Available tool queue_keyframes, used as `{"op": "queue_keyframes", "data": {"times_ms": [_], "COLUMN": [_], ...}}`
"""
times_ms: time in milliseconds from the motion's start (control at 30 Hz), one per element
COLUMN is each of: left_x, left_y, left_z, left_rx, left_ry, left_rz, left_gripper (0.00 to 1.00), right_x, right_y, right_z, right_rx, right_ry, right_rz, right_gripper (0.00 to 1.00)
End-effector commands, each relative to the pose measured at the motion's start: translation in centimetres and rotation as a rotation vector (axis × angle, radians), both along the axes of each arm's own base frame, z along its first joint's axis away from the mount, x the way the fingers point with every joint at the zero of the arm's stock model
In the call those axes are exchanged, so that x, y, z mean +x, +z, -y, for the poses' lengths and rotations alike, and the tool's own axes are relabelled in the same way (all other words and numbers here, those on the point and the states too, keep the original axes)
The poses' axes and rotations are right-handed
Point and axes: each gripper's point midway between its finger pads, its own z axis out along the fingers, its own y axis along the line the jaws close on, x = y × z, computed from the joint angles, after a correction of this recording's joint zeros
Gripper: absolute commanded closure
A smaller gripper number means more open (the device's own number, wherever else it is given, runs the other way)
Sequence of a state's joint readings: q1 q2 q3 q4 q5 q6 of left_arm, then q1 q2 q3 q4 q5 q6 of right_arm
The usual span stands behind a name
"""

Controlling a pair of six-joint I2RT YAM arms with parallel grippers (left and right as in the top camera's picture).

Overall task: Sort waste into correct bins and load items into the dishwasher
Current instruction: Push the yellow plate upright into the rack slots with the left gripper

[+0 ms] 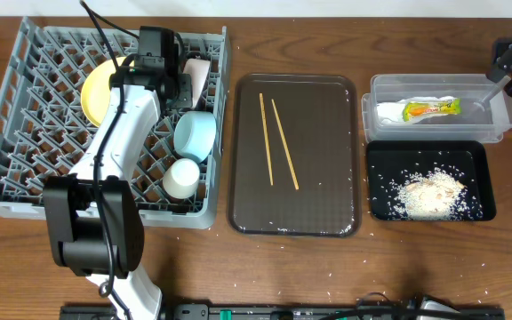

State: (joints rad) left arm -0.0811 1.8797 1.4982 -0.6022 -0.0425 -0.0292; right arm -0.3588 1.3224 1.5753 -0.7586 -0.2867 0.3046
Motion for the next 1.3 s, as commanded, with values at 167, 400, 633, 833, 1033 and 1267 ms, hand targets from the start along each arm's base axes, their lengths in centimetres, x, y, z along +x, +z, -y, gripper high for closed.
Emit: {"op": "queue_keyframes", "data": {"times_ms": [167, 400, 633, 833, 1033, 1267], "left_x": [-0.2, -0.3, -0.2, -0.2, -0.5, -0.7], "left_y": [-1.5, -1.5, -1.4, 0.2, 2.6, 2.7], "left_z": [-2.2, -3.8, -3.6, -1.2, -3.0, -4.9], "left_rx": [0.094, 0.112, 0.091, 0.029, -0.004, -0.032], "left_ry": [0.065, 0.102, 0.095, 0.06, 0.154, 0.197], "left_rz": [-0.035, -0.037, -0.034, 0.002, 0.053, 0.053], "left_gripper": [0.92, 0.92, 0.92, 0.92, 0.92, 0.92], "right_x": [0.0, 0.0, 0.0, 0.0, 0.0, 0.0], "right_y": [0.0, 0.0, 0.0, 0.1, 0.0, 0.0], "right_z": [0.2, 0.3, 0.3, 0.2, 0.2, 0.2], "right_rx": [0.005, 0.005, 0.005, 0.004, 0.005, 0.005], "right_ry": [-0.013, -0.013, -0.013, -0.013, -0.013, -0.013], "right_rz": [0.001, 0.001, 0.001, 0.002, 0.001, 0.001], "right_gripper": [0.01, 0.01, 0.01, 0.01, 0.01, 0.01]}}
